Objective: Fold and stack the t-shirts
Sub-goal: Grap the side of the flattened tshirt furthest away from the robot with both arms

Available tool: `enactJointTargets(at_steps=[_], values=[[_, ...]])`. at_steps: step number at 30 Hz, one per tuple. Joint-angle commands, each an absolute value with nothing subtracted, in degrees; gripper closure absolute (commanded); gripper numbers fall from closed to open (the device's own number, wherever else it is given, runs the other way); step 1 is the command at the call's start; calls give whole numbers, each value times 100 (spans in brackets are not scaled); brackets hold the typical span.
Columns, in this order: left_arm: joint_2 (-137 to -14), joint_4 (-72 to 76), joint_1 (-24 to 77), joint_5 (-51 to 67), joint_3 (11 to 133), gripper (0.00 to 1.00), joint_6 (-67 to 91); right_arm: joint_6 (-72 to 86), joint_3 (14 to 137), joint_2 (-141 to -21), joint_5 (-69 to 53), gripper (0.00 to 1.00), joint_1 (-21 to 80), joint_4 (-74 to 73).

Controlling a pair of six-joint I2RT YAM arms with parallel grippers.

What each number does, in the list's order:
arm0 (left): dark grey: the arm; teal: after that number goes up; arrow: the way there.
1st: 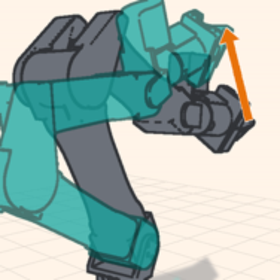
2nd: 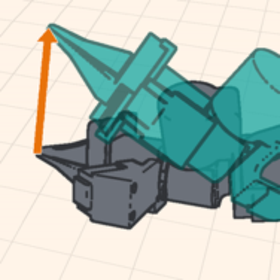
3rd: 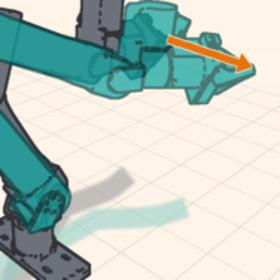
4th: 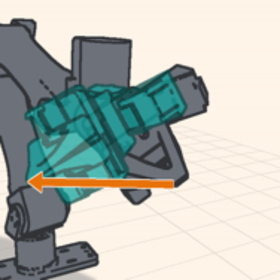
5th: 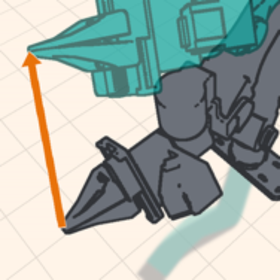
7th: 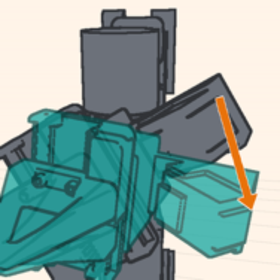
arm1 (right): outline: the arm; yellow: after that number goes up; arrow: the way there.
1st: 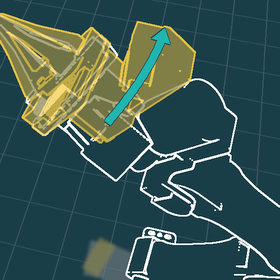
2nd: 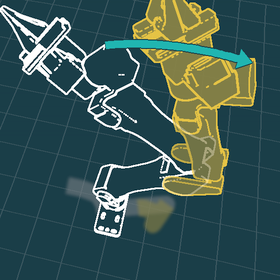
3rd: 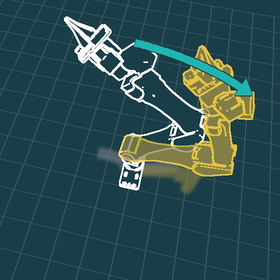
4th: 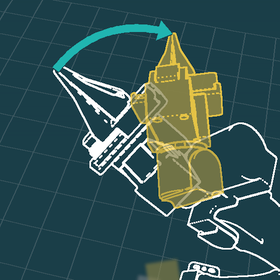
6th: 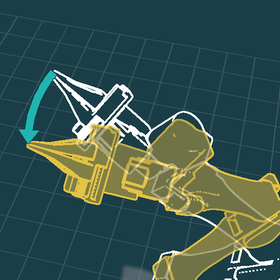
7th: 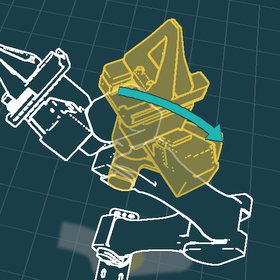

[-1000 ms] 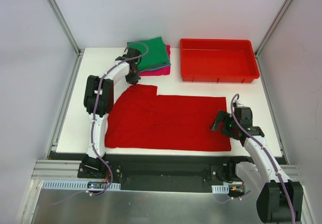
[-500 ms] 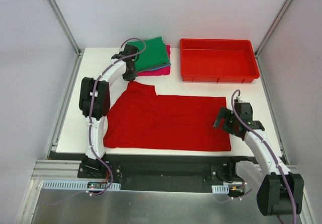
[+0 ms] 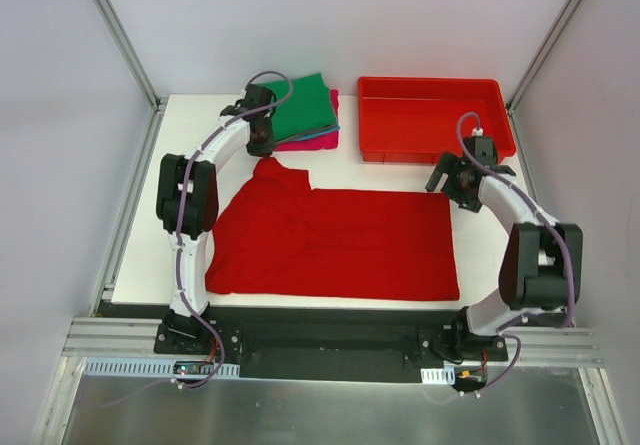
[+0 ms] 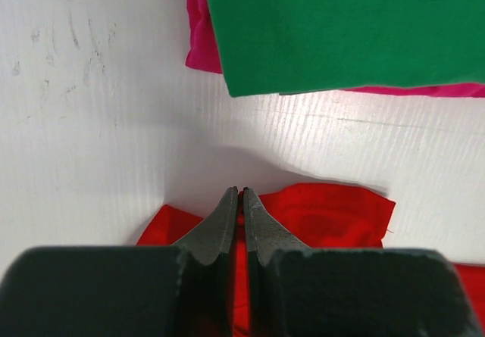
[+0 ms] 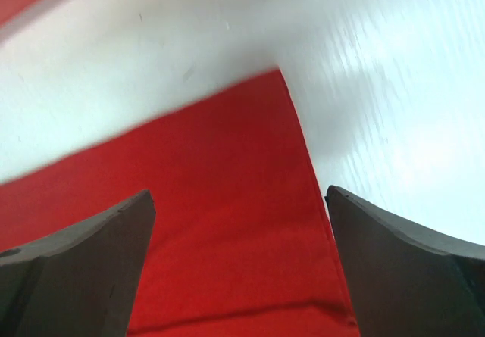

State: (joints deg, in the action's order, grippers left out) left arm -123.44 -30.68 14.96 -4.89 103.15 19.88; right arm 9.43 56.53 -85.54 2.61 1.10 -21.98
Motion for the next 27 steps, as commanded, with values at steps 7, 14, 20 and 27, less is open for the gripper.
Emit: enactJointTargets(at_steps=[7, 14, 20, 27], values=[[-12463, -2979, 1503, -756, 10758, 100, 2022, 739, 7066, -10326, 632, 13, 18, -2171], [-12814, -2901, 1503, -238, 11118, 100, 1723, 694, 7558, -10862, 624, 27, 18, -2416], [-12964, -2865, 1503, -9, 11294, 100, 1573, 809, 7462, -10837, 677, 38, 26, -2549], [-12885, -2874, 1503, -97, 11189, 100, 1600, 800, 7462, -10872, 668, 47, 26, -2672]])
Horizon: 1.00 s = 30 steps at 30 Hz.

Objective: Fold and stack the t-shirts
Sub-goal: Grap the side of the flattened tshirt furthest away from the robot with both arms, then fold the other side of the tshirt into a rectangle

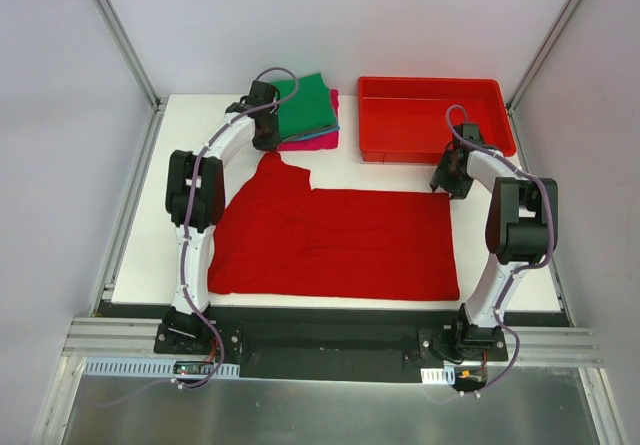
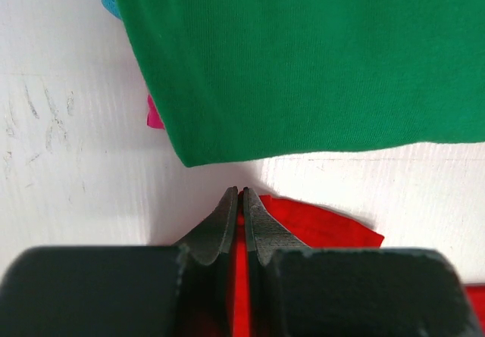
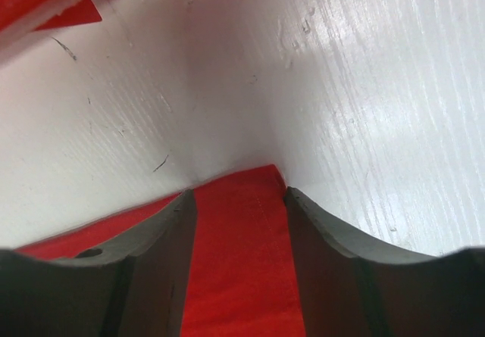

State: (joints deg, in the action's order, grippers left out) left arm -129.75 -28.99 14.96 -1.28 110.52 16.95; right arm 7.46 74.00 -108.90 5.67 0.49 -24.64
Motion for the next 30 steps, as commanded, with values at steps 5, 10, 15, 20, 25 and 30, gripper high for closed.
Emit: enactJointTargets(at_steps=[5, 10, 15, 20, 25, 30], values=[[-12823, -2865, 1494, -158, 11127, 100, 1582, 844, 7550, -10986, 686, 62, 18, -2847], [-12814, -2865, 1494, -132, 11127, 100, 1582, 879, 7550, -11004, 677, 77, 18, -2900], [-12832, -2830, 1485, -141, 11162, 100, 1600, 826, 7646, -11057, 650, 95, 18, -2900], [-12894, -2813, 1415, -167, 11416, 100, 1582, 695, 7980, -11179, 616, 99, 26, -2900], [-12868, -2821, 1362, -27, 11663, 100, 1521, 528, 8226, -11180, 370, 99, 18, -2734], [-12560, -2777, 1362, 176, 11164, 100, 1494, 405, 7885, -10881, 62, 99, 18, -2339]])
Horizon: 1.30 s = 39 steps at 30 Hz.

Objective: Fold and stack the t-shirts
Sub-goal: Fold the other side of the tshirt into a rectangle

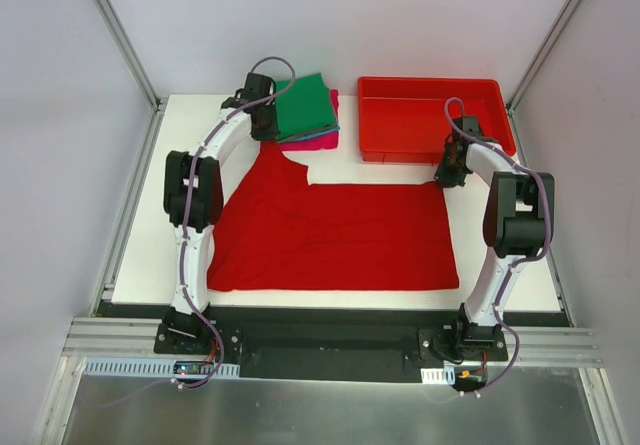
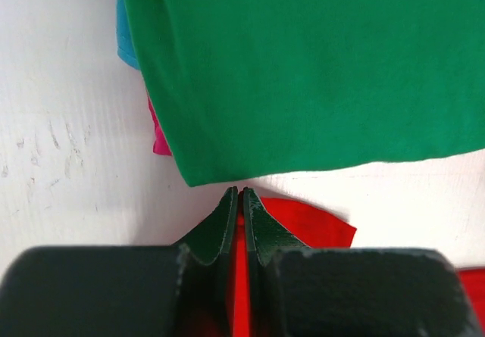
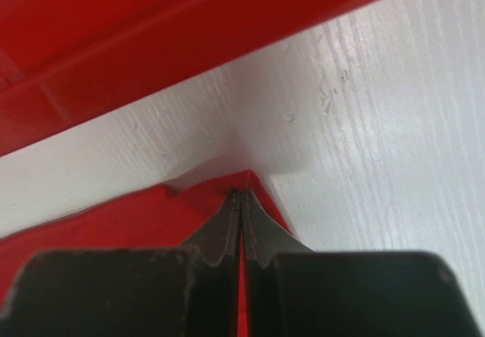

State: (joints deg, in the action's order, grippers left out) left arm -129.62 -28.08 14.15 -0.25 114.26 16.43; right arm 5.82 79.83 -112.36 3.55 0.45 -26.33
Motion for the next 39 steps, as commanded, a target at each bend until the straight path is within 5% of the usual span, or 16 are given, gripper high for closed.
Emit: enactJointTargets(at_steps=[1, 24, 39], values=[[-12464, -2760, 1362, 219, 11006, 100, 1494, 396, 7797, -10803, 62, 99, 26, -2277], [-8827, -1301, 1705, 423, 6040, 100, 2241, 369, 5222, -8377, -712, 99, 141, -1661], [-6452, -1310, 1705, 35, 4360, 100, 2918, 80, 4816, -7515, -97, 99, 97, -2074]])
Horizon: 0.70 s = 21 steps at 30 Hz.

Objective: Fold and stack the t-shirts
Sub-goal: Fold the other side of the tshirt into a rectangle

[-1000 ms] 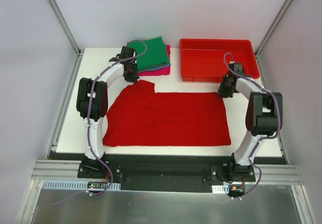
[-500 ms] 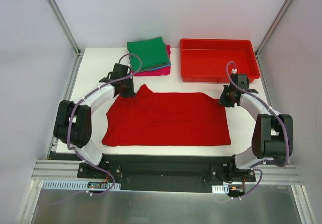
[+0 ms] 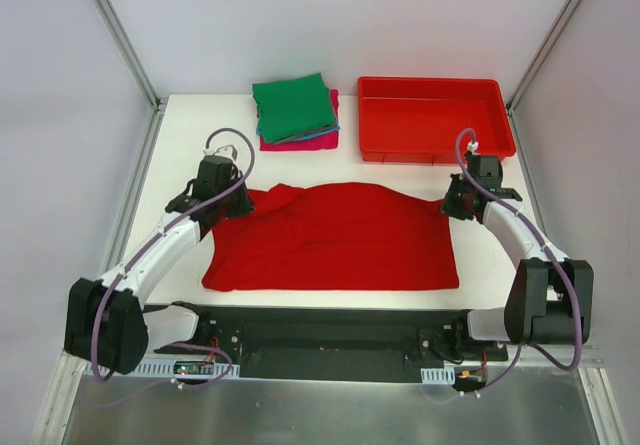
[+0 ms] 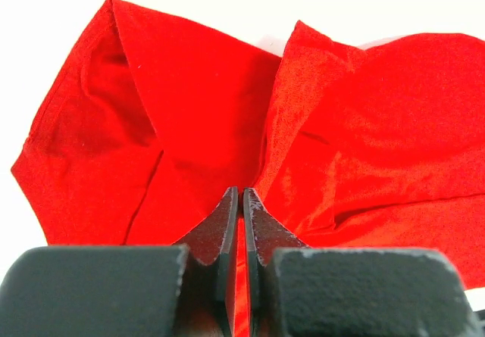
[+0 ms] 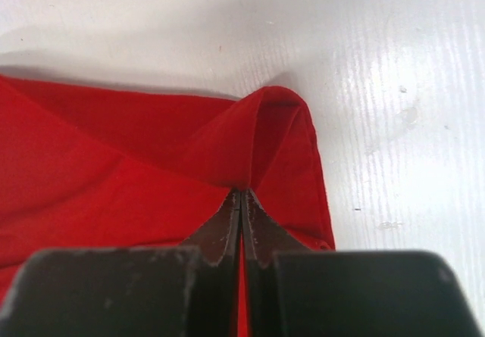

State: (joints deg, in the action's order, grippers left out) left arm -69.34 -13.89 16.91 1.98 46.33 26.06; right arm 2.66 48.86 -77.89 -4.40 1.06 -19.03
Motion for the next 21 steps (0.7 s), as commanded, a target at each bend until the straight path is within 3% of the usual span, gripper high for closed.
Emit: enactJointTargets(at_steps=[1, 21], values=[[-6321, -1318, 1705, 35, 4298, 100, 2970, 70, 4816, -7489, -36, 99, 88, -2100], [-4589, -2074, 1705, -308, 3560, 100, 3990, 44, 4737, -7058, -35, 99, -123, -2329]])
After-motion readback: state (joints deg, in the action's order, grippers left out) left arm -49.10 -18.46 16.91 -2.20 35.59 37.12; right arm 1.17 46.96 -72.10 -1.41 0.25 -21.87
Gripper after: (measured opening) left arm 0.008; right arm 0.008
